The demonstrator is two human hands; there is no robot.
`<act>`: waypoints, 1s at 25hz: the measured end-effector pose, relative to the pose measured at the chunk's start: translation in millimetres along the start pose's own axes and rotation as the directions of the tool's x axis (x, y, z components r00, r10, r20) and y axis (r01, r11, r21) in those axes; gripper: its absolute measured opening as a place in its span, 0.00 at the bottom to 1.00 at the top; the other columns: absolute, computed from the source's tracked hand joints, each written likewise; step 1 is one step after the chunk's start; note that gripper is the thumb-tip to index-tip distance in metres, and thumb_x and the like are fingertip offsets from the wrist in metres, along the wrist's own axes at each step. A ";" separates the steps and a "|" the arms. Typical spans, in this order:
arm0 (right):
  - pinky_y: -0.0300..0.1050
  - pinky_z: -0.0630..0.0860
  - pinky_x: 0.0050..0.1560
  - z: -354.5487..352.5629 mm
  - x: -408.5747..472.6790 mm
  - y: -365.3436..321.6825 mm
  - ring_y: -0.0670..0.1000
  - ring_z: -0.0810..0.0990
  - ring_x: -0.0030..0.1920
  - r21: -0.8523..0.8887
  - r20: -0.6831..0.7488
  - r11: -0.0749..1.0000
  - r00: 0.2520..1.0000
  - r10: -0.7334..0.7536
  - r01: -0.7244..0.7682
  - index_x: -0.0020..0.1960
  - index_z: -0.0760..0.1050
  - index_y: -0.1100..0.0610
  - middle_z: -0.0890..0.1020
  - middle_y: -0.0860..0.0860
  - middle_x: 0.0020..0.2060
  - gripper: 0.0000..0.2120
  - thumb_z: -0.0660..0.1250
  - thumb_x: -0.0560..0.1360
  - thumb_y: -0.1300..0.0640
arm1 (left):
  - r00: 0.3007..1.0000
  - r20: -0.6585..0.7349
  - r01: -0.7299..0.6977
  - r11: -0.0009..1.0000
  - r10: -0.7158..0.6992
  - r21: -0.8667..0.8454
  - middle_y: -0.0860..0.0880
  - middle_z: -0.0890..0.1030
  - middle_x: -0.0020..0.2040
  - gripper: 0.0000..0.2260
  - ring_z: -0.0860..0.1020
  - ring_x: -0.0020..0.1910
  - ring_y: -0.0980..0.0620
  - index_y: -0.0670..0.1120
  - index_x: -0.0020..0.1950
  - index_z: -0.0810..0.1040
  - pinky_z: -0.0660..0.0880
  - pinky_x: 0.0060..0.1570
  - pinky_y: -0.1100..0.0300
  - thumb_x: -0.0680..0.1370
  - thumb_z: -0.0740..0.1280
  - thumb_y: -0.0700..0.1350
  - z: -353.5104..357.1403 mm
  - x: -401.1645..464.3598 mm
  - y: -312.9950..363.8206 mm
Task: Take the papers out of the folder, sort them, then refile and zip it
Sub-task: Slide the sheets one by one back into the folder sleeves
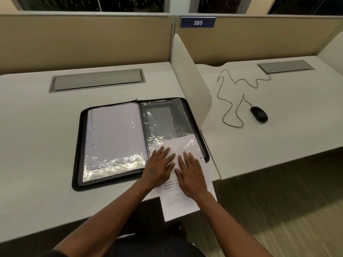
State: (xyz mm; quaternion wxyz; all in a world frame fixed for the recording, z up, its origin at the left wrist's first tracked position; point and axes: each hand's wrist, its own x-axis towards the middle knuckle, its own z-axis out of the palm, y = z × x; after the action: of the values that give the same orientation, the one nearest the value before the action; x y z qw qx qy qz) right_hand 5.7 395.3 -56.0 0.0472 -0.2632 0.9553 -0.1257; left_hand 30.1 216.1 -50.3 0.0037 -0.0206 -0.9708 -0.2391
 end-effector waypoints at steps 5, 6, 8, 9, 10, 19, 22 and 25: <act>0.58 0.64 0.76 4.2 -4.3 -8.6 0.55 0.64 0.77 0.068 -0.065 0.996 0.997 -0.050 0.055 0.76 0.68 0.56 0.68 0.55 0.76 0.27 0.52 0.83 0.42 | 0.997 -0.061 0.058 0.998 -0.057 0.022 0.44 0.66 0.77 0.27 0.58 0.79 0.43 0.48 0.75 0.70 0.45 0.78 0.47 0.81 0.49 0.59 -0.5 -5.4 -3.3; 0.57 0.60 0.78 6.6 -4.5 -7.7 0.54 0.60 0.79 0.050 -0.035 0.996 0.997 -0.074 0.075 0.78 0.65 0.55 0.64 0.55 0.78 0.28 0.50 0.83 0.42 | 0.996 -0.064 0.058 0.998 -0.058 0.008 0.44 0.66 0.77 0.27 0.59 0.78 0.43 0.48 0.74 0.71 0.48 0.78 0.46 0.81 0.50 0.59 -0.2 -6.9 -5.5; 0.54 0.47 0.80 5.1 3.9 -7.4 0.53 0.48 0.81 0.011 0.031 0.996 0.995 -0.090 0.090 0.81 0.54 0.53 0.52 0.52 0.81 0.32 0.38 0.83 0.38 | 0.998 -0.056 0.042 0.999 -0.042 -0.011 0.44 0.66 0.77 0.26 0.59 0.79 0.43 0.47 0.74 0.71 0.52 0.78 0.48 0.81 0.53 0.58 0.6 -10.5 -8.4; 0.53 0.43 0.80 2.3 11.0 -9.0 0.52 0.44 0.81 0.001 0.055 0.996 0.995 -0.088 0.088 0.82 0.50 0.52 0.48 0.51 0.81 0.35 0.33 0.81 0.36 | 0.998 -0.052 0.038 0.999 -0.039 -0.018 0.44 0.66 0.77 0.25 0.59 0.79 0.44 0.47 0.75 0.71 0.53 0.77 0.49 0.82 0.55 0.57 0.5 -11.8 -9.9; 0.54 0.44 0.80 -0.3 17.2 -10.0 0.53 0.44 0.81 0.001 0.060 0.997 0.995 -0.082 0.082 0.82 0.50 0.52 0.47 0.51 0.81 0.36 0.32 0.80 0.36 | 0.998 -0.054 0.037 0.999 -0.038 -0.027 0.45 0.67 0.77 0.24 0.59 0.78 0.44 0.47 0.75 0.70 0.53 0.76 0.51 0.82 0.59 0.56 0.4 -12.6 -11.4; 0.53 0.44 0.81 1.3 17.7 -14.0 0.51 0.48 0.81 0.045 0.034 0.997 0.997 -0.071 0.070 0.81 0.54 0.50 0.53 0.49 0.81 0.31 0.40 0.82 0.38 | 0.987 -0.155 0.030 0.999 -0.036 -0.036 0.45 0.78 0.68 0.18 0.72 0.71 0.44 0.45 0.66 0.79 0.67 0.72 0.48 0.79 0.67 0.50 -3.1 -9.9 -21.0; 0.55 0.39 0.80 -5.7 36.1 -12.8 0.48 0.37 0.80 0.013 0.107 0.996 0.990 -0.088 0.087 0.82 0.46 0.48 0.43 0.46 0.81 0.33 0.35 0.80 0.37 | 0.983 -0.174 0.043 0.997 -0.053 -0.063 0.46 0.81 0.64 0.16 0.74 0.69 0.46 0.46 0.64 0.81 0.66 0.70 0.53 0.78 0.70 0.48 -7.9 -6.5 -17.9; 0.52 0.45 0.81 -2.5 35.6 -13.4 0.49 0.47 0.81 0.098 0.043 0.993 0.996 -0.073 0.068 0.81 0.56 0.51 0.52 0.49 0.81 0.33 0.42 0.81 0.38 | 0.973 -0.221 0.038 0.994 -0.061 -0.106 0.46 0.84 0.58 0.13 0.79 0.62 0.46 0.44 0.61 0.83 0.71 0.65 0.54 0.77 0.70 0.45 -15.1 -4.4 -14.2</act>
State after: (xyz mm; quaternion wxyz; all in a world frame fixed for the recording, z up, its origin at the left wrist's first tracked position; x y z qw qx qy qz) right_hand -18.7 366.4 -50.9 0.0774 -0.2971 0.9369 -0.1673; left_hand 33.9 196.3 -43.6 0.1062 0.0307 -0.9510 -0.2889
